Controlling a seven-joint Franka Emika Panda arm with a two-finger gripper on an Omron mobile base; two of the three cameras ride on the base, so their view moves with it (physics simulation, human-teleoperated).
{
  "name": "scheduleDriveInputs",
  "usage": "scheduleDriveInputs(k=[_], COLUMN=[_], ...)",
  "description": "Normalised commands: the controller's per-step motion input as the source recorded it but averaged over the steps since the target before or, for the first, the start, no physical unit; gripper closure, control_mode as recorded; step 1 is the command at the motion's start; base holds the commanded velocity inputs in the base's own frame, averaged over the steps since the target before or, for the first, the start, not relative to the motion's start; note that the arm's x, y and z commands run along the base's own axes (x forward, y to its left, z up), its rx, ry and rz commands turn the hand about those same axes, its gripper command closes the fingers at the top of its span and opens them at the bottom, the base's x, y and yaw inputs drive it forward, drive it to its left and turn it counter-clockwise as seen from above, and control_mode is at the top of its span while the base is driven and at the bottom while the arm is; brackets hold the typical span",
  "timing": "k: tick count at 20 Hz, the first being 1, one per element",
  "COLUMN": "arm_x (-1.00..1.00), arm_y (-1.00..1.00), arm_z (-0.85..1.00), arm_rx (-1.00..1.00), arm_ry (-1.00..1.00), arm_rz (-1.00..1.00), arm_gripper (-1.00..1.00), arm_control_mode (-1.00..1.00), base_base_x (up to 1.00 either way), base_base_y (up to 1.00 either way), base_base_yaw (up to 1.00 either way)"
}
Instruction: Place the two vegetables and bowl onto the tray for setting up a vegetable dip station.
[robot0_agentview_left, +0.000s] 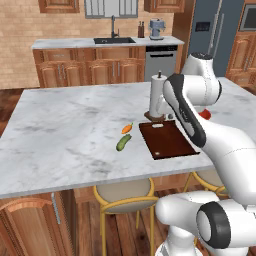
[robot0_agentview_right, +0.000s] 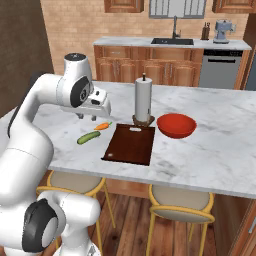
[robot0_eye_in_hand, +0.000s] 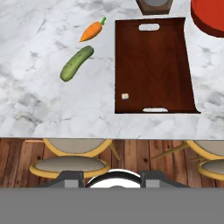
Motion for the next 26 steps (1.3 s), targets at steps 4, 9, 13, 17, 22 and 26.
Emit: scheduleDriveInputs(k=[4, 9, 13, 17, 22, 26], arm_x=[-0.02, 0.1, 0.18, 0.21, 0.19, 0.03], arm_y=[0.0, -0.09, -0.18, -0.24, -0.3, -0.33], arm_z=[0.0, -0.05, -0.02, -0.01, 0.0, 0.02], arm_rx=[0.0, -0.01, 0.01, 0.05, 0.12, 0.09], arm_ry=[0.0, 0.06, 0.1, 0.08, 0.03, 0.03], arm_rz=[0.0, 0.01, 0.06, 0.09, 0.17, 0.08], arm_gripper=[-1.0, -1.0, -1.0, -1.0, -1.0, -1.0], arm_control_mode=[-1.0, -1.0, -1.0, -1.0, -1.0, -1.0], base_base_x=[0.0, 0.0, 0.0, 0.0, 0.0, 0.0], base_base_y=[0.0, 0.0, 0.0, 0.0, 0.0, 0.0], base_base_yaw=[0.0, 0.0, 0.0, 0.0, 0.0, 0.0])
